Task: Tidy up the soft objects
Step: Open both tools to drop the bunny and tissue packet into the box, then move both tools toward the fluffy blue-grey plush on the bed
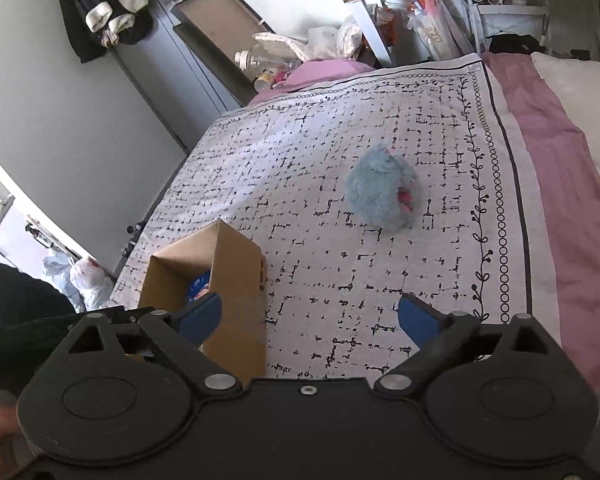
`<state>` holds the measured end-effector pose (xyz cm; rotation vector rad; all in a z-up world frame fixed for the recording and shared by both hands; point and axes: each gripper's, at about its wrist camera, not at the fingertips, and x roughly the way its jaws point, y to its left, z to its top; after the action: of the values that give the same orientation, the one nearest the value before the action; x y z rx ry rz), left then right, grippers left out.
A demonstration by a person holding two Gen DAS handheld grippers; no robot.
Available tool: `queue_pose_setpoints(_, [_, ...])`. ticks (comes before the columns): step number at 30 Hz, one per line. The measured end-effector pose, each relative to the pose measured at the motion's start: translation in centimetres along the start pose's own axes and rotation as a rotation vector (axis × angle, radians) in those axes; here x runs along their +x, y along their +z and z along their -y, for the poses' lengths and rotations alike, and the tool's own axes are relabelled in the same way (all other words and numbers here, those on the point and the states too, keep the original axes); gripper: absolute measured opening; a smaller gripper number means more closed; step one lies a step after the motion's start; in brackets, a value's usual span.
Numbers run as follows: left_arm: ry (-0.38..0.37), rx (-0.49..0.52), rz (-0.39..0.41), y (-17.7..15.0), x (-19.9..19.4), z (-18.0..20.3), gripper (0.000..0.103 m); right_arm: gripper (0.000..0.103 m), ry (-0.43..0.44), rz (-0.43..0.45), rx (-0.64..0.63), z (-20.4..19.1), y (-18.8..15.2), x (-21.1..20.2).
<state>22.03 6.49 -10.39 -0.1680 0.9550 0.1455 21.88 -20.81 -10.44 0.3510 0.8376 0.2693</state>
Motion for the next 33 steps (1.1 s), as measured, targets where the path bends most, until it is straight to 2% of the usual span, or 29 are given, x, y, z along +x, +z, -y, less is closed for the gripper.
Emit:
queue_pose_setpoints(3, [-0.002, -0.002, 0.015, -0.1, -1.1, 0.6, 0.082, 0.102, 0.003, 0.012, 0.013, 0.7, 0.1, -0.6])
queue_pose_setpoints(8, [-0.028, 0.001, 0.05, -0.1, -2.6, 1.9, 0.091, 0.103, 0.002, 0.023, 0.035, 2.1, 0.2, -1.3])
queue_pose_setpoints(12, [-0.038, 0.01, 0.088, -0.2, -3.7, 3.2, 0.091, 0.103, 0.0, 0.028, 0.06, 3.5, 0.2, -1.7])
queue_pose_setpoints(15, [-0.05, 0.014, 0.089, -0.2, -4.0, 4.2, 0.097, 0.103, -0.003, 0.03, 0.078, 4.6, 0.2, -1.9])
queue_pose_setpoints(21, [-0.082, 0.028, 0.093, -0.4, -4.4, 6.2, 0.102, 0.103, -0.001, 0.039, 0.1, 6.3, 0.4, -2.2])
queue_pose_setpoints(27, [-0.11, 0.043, 0.108, -0.7, -4.5, 8.1, 0.102, 0.103, 0.001, 0.053, 0.126, 8.1, 0.6, -2.4])
queue_pose_setpoints(33, [-0.123, 0.084, 0.082, -0.9, -4.0, 10.5, 0.102, 0.103, -0.022, 0.073, 0.169, 10.1, 0.7, -2.4])
